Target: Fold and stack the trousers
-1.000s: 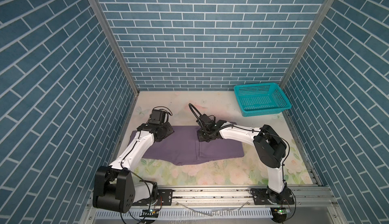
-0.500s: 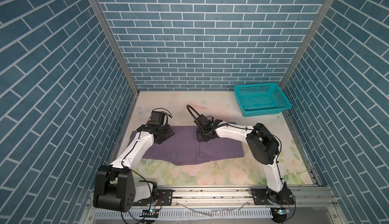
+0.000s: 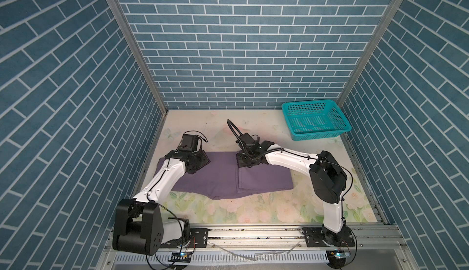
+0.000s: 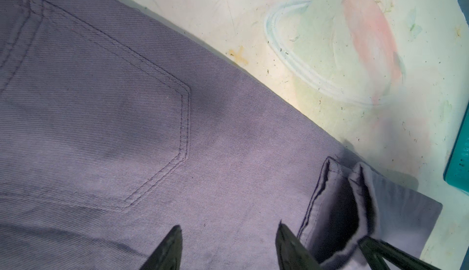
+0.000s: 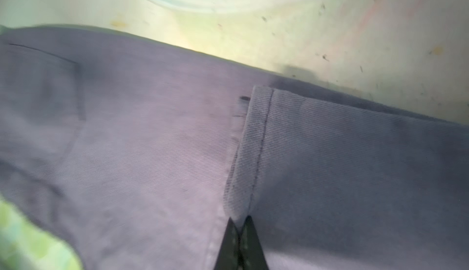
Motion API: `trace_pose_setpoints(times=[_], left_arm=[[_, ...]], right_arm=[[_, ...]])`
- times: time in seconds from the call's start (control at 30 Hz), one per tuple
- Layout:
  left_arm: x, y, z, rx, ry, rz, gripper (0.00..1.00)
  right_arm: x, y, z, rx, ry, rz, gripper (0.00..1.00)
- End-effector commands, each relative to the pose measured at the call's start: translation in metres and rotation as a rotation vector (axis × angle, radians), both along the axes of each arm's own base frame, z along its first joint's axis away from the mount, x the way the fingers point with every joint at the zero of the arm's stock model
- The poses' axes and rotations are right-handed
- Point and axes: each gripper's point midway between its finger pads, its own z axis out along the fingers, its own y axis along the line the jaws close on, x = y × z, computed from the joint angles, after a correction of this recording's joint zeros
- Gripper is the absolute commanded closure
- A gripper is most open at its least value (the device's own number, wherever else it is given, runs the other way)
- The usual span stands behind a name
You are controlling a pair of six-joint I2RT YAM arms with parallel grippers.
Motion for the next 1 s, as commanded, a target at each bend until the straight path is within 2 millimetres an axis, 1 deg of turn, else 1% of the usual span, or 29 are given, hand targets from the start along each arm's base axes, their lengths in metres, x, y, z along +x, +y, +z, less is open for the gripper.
trace_pose_setpoints(times=[0.0,0.07,0.13,0.23,0.27,0.33,0.4,0.43,0.5,0.57,0.6,0.67,0.7,0.73,0.77,0.8,0.83,0.9,0.97], left_arm=[[-0.001,0.002,-0.004,0.005,0.014,-0.006,0.39],[-0.001,0.002,-0.005,0.005,0.017,-0.005,0.39],[-0.002,0.0,-0.006,-0.003,0.021,-0.008,0.35],[-0.003,-0.001,-0.008,-0.009,0.027,-0.009,0.29],[-0.004,-0.001,-0.009,-0.009,0.031,-0.01,0.28],[-0.005,-0.002,-0.009,-0.013,0.029,-0.012,0.27],[-0.005,-0.003,-0.011,-0.018,0.029,-0.019,0.26],[-0.006,-0.006,-0.012,-0.021,0.031,-0.026,0.22],[-0.005,-0.017,-0.015,-0.022,0.031,-0.059,0.2],[-0.004,-0.035,-0.018,-0.02,0.035,-0.112,0.2],[-0.004,-0.044,-0.02,-0.021,0.035,-0.135,0.2],[-0.003,-0.067,-0.022,-0.041,0.027,-0.188,0.21],[-0.003,-0.078,-0.023,-0.051,0.021,-0.213,0.22],[-0.004,-0.09,-0.023,-0.061,0.013,-0.238,0.24],[-0.005,-0.101,-0.023,-0.068,0.007,-0.264,0.25],[-0.007,-0.114,-0.023,-0.074,-0.004,-0.298,0.27],[-0.01,-0.124,-0.022,-0.072,-0.014,-0.326,0.28],[-0.016,-0.145,-0.021,-0.079,-0.034,-0.384,0.28],[-0.023,-0.163,-0.023,-0.089,-0.05,-0.43,0.28]], right_arm=[[-0.016,0.011,0.005,0.032,0.028,0.053,1.0],[-0.017,0.015,-0.003,0.025,0.037,0.054,1.0],[-0.023,0.02,-0.015,0.028,0.081,0.068,1.0],[-0.024,0.02,-0.028,0.013,0.105,0.067,0.71],[-0.024,0.019,-0.029,0.008,0.107,0.066,0.65],[-0.024,0.018,-0.022,0.009,0.093,0.077,0.6],[-0.022,0.013,-0.006,0.007,0.052,0.087,0.58],[-0.018,0.008,0.003,-0.002,0.02,0.083,0.58],[-0.01,-0.011,0.022,-0.029,-0.039,0.058,0.57],[-0.006,-0.034,0.038,-0.028,-0.064,0.02,0.57],[-0.005,-0.046,0.043,-0.022,-0.068,-0.004,0.6],[-0.005,-0.077,0.05,-0.012,-0.067,-0.073,0.63],[-0.005,-0.092,0.052,-0.006,-0.062,-0.109,0.66],[-0.006,-0.111,0.049,-0.009,-0.049,-0.154,0.74],[-0.009,-0.127,0.05,-0.009,-0.044,-0.194,0.82],[-0.011,-0.148,0.045,-0.026,-0.032,-0.246,0.89],[-0.015,-0.167,0.043,-0.038,-0.027,-0.292,0.91],[-0.023,-0.198,0.037,-0.054,-0.009,-0.369,0.92],[-0.031,-0.224,0.029,-0.062,0.017,-0.435,0.91]])
